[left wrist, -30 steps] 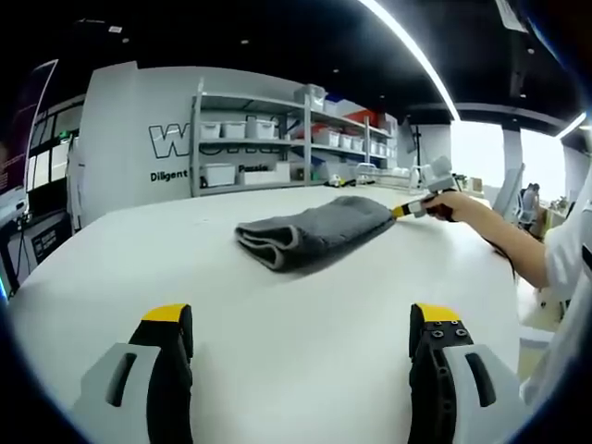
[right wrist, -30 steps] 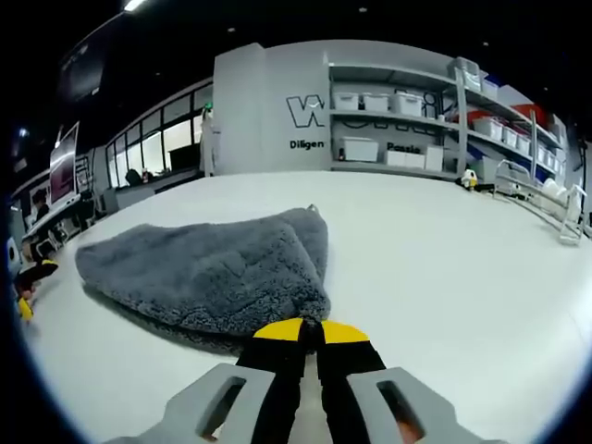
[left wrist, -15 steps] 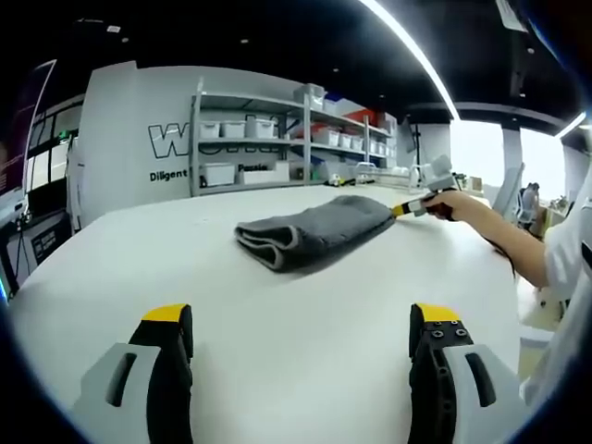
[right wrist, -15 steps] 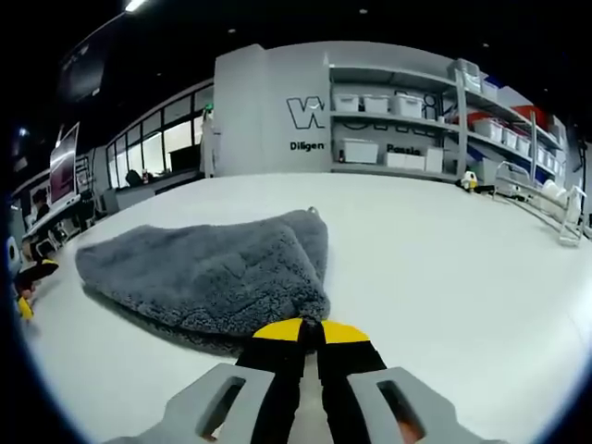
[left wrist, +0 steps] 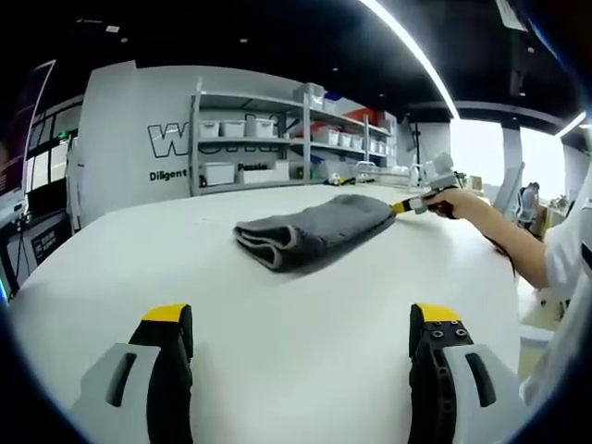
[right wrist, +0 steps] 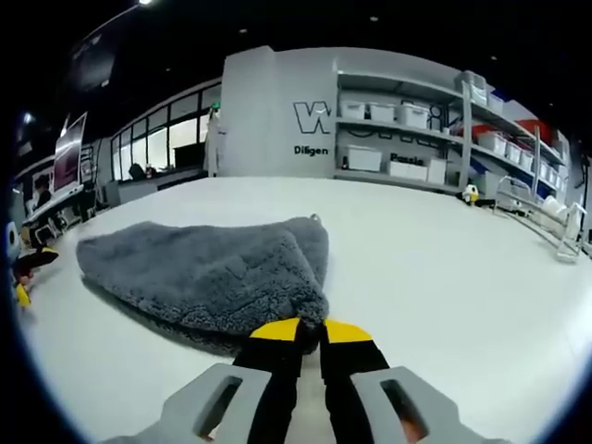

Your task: Open the folded towel by lifting each exposed corner and separating the folded layers until the towel lies flat within the target outline without major curled edges

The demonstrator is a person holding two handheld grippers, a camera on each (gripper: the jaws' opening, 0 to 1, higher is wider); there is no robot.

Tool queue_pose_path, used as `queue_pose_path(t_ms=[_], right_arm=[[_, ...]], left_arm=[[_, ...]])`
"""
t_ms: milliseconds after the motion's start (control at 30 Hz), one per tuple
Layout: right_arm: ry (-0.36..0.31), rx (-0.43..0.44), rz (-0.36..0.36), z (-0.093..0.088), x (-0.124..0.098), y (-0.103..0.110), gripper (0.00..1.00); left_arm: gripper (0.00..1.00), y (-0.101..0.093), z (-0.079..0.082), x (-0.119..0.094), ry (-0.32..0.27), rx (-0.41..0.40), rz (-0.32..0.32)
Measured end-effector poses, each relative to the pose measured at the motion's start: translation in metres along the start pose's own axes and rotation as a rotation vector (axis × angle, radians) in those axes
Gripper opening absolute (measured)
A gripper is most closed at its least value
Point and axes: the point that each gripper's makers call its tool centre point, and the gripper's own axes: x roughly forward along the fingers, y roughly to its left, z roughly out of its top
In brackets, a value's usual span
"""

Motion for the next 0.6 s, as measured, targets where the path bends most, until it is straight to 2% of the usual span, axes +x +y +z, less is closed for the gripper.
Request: queue_pose_path(t_ms=[200, 600], right_arm=[[-0.011, -0.001, -0.016, 0.002, -0.003, -0.007, 0.14], [-0.069, 0.068, -0.028, 0.01, -0.013, -0.021, 0.22]], left_arm=[[0.96, -0.001, -0.001, 0.0, 0.003, 0.001, -0.002], [0.96, 0.001, 0.0, -0.001, 0.003, 0.005, 0.003]])
